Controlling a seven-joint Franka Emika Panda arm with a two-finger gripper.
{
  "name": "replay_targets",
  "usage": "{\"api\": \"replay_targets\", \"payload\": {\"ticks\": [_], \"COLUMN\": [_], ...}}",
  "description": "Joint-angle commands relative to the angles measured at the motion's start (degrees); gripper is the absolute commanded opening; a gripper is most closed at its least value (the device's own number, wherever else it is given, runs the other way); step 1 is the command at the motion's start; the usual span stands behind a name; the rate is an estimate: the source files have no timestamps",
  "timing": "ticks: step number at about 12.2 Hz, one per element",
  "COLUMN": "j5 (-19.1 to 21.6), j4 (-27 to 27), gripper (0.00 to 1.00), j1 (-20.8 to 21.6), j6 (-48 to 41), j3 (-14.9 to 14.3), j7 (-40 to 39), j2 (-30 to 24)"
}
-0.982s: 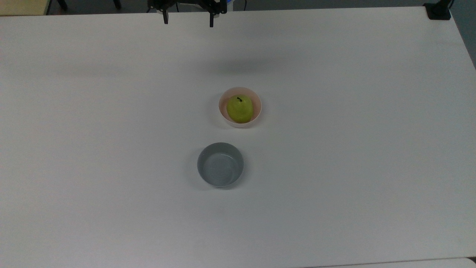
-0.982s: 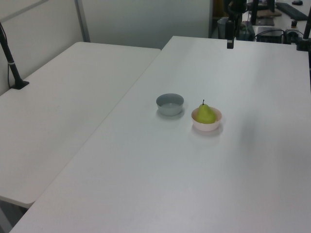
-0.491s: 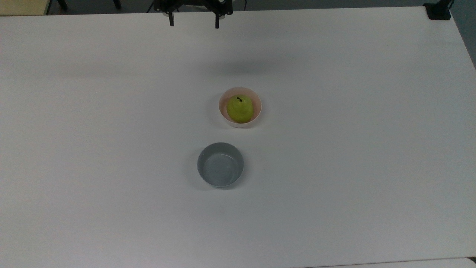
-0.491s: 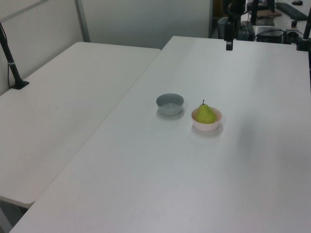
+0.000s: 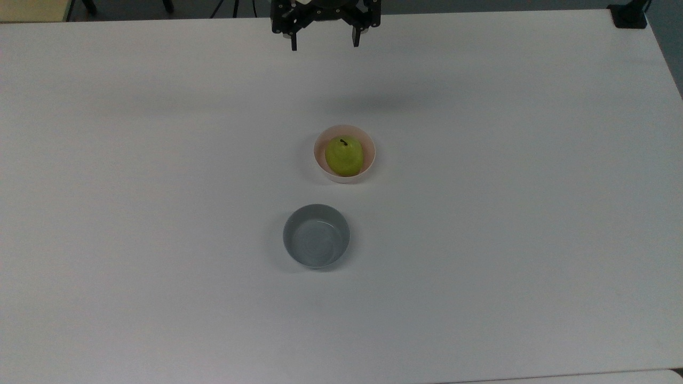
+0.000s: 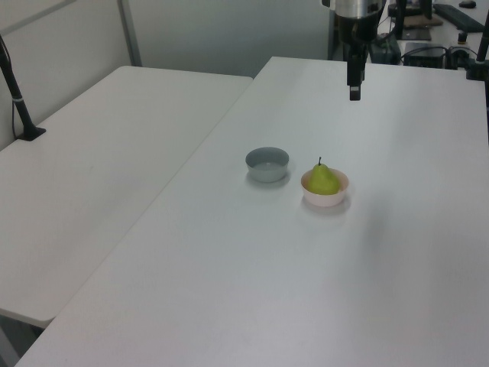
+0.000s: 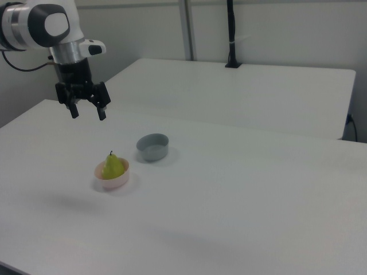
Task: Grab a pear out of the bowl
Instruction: 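Lower the open gripper over the green pear in the pink bowl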
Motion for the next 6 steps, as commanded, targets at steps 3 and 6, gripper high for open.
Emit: {"api": "replay_targets", "payload": {"ticks": [3,6], "j5": [1.36,1.28], "j4": [-0.56,-1.7], "gripper": [1.0,1.0], "j1": [2.3,3.53], "j6": [5.21,7.07], "j3": [-0.43,-0.43], "j7": [-1.3,-1.3], "j2": [2.4,4.95]}}
